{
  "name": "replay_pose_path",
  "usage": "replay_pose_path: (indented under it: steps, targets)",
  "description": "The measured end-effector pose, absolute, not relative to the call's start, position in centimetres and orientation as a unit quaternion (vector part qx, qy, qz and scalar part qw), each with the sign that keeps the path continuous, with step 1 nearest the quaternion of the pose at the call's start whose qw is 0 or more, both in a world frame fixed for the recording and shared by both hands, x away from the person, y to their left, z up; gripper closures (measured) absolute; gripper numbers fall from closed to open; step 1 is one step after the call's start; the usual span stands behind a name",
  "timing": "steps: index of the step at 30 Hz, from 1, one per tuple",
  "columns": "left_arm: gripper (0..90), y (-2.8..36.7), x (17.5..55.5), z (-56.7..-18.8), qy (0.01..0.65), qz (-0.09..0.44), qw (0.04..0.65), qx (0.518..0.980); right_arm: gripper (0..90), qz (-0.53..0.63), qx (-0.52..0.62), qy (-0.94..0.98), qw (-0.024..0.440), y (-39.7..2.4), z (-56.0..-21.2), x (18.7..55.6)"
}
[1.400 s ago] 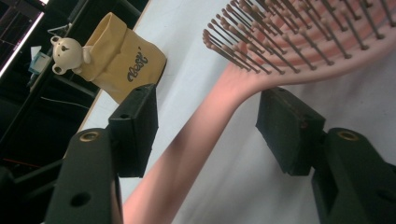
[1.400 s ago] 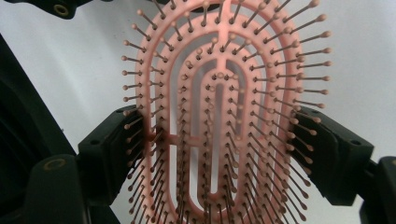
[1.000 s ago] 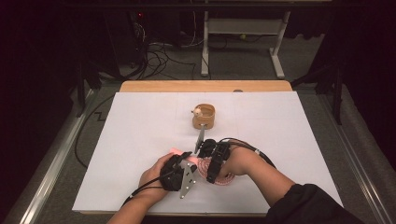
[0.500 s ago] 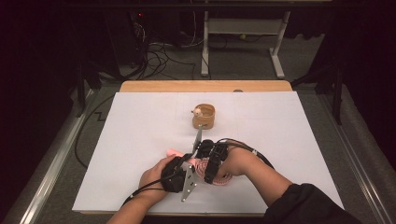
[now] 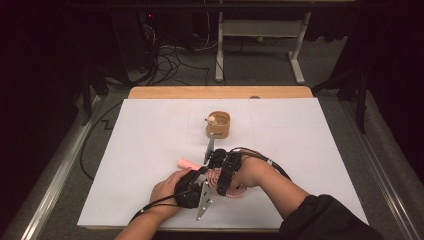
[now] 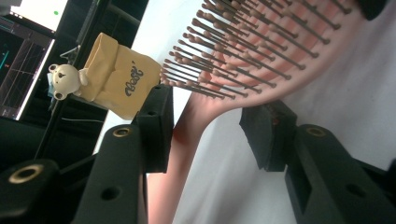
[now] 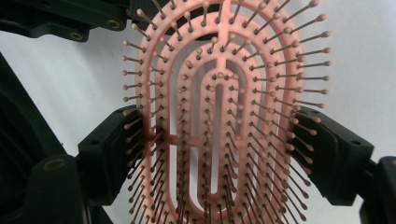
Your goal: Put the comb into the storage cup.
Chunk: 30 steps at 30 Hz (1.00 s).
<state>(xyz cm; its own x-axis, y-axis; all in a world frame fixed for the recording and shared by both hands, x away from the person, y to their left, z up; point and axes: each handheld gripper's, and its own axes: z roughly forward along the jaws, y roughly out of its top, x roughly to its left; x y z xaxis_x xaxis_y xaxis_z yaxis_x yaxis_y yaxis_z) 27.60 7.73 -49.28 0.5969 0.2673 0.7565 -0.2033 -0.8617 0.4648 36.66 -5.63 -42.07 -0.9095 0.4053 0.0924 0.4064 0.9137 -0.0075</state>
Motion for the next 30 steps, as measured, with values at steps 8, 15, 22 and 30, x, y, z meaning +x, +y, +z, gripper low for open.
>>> replay_pose_path:
  steps: [8,15,22,30]
  targets:
    - [60.5,7.6,27.3,-49.4,0.005,0.469,0.256,0.845,20.6,-0.005,-0.206,-0.977,0.047,-5.6,-41.8,36.5]
    - [63.4,7.7,27.4,-49.5,0.005,0.479,0.252,0.841,20.5,-0.007,-0.210,-0.977,0.044,-5.4,-41.6,36.6]
    - [68.3,7.7,27.5,-49.5,0.002,0.482,0.246,0.841,20.4,-0.009,-0.213,-0.976,0.044,-5.5,-41.2,36.5]
    - [72.7,7.7,27.4,-49.4,-0.005,0.495,0.239,0.836,20.2,-0.007,-0.213,-0.976,0.045,-5.5,-40.5,36.5]
